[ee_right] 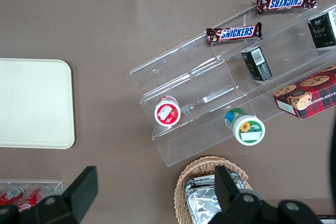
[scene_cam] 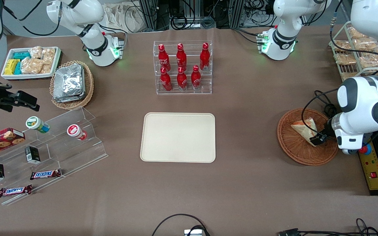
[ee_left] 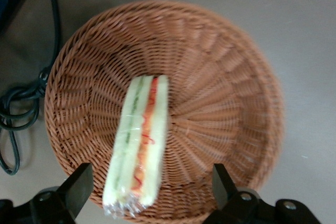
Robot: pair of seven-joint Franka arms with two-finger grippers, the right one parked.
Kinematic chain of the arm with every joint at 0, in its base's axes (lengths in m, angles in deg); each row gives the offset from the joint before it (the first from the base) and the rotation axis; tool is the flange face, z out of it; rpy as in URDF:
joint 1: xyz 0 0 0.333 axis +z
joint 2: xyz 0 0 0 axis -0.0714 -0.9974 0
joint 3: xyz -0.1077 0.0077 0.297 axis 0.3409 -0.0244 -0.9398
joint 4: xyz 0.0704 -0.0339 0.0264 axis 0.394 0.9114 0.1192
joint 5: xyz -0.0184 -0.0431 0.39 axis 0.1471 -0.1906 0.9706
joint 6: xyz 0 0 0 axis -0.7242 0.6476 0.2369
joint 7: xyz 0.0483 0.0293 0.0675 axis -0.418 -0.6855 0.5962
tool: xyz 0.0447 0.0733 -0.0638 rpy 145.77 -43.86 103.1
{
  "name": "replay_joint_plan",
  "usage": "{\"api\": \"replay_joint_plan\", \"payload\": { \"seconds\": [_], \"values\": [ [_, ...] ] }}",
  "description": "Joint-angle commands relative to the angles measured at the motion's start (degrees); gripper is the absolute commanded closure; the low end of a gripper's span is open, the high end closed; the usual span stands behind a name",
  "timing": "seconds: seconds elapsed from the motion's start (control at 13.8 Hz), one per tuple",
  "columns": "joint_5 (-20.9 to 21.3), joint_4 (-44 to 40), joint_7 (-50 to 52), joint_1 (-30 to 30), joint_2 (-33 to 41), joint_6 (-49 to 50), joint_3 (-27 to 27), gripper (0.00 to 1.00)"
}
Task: Place sandwich from basket to tray
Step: 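Lower the left gripper over the wrapped sandwich in the wicker basket, then close the left gripper on the sandwich and lift it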
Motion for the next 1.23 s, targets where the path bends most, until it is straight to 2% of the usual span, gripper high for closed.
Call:
{"api": "replay_joint_plan", "payload": {
  "seconds": [0.0, 0.51, 0.58, 0.65, 0.72, 0.8, 1.16],
  "values": [
    [0.93, 5.05, 4.13, 0.28, 1.84, -3.15, 0.51, 0.00],
    [0.85, 7.61, 8.63, 2.48, -2.02, -5.88, 0.51, 0.00],
    [0.59, 7.00, 8.80, 2.48, -2.72, -6.23, 0.51, 0.05],
    [0.58, 6.12, 9.67, 2.48, -3.34, -6.41, 0.60, 0.40],
    [0.58, 5.85, 10.20, 2.22, -3.52, -6.41, 0.60, 0.79],
    [0.58, 5.50, 10.21, 1.96, -4.04, -6.41, 0.69, 1.00],
    [1.11, 1.12, 7.59, 1.87, -3.00, -2.13, 1.30, 1.00]
  ]
}}
